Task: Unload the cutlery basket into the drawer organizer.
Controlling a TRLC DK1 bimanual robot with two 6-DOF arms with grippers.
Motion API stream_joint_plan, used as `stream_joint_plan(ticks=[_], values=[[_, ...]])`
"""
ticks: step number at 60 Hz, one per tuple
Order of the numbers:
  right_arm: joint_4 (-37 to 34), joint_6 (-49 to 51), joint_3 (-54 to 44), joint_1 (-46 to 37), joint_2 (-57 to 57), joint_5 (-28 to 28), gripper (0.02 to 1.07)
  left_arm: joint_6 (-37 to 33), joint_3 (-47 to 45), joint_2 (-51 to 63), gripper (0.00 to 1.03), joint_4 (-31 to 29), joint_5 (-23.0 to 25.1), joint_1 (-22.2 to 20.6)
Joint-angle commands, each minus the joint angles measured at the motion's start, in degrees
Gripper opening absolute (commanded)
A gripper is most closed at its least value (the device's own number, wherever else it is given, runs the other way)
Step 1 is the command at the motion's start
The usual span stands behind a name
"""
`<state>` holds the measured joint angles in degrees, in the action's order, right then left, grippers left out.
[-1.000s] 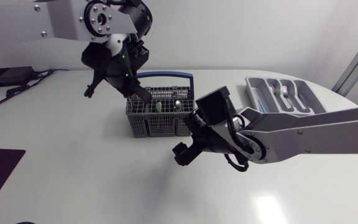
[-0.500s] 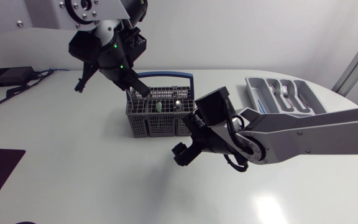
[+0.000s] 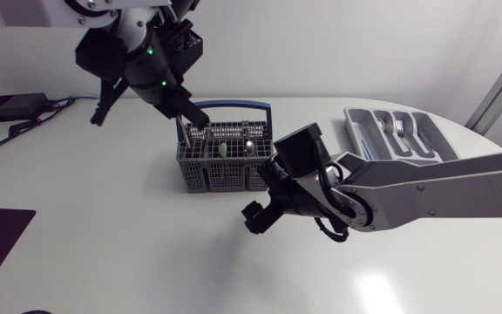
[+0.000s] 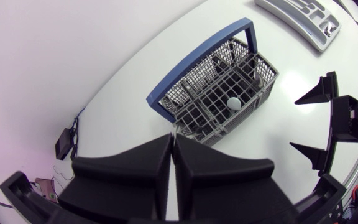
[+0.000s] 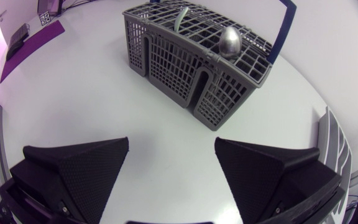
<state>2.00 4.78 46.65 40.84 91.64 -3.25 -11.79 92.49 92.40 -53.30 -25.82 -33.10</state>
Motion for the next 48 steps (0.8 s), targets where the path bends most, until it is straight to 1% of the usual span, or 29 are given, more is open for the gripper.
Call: stream_joint_plan(ticks=[1,9,16,32,48], values=[[1.3,1.4,-2.1,0.5,-0.9,-0.6,1.02,0.3,-1.6,-2.5,0.04,-0.1,-0.4,-0.5],[1.3,2.2,-3.5,0.6,-4.4,-0.6,1.02,2.0,-2.7,-3.6,0.04,-0.2,3.5,-0.8],[1.3,3.0,-4.6,0.6,-7.5,-0.6,1.02,3.4,-3.6,-4.2,0.04,-0.2,6.0,-1.4],[1.0,3.7,-6.7,0.7,-15.2,-0.8,1.02,6.3,-3.9,-4.4,0.04,-0.2,14.3,-3.1],[-1.5,6.7,-8.2,0.8,-21.9,-0.4,1.02,8.3,-2.8,-2.3,0.04,-0.8,24.7,-3.3]])
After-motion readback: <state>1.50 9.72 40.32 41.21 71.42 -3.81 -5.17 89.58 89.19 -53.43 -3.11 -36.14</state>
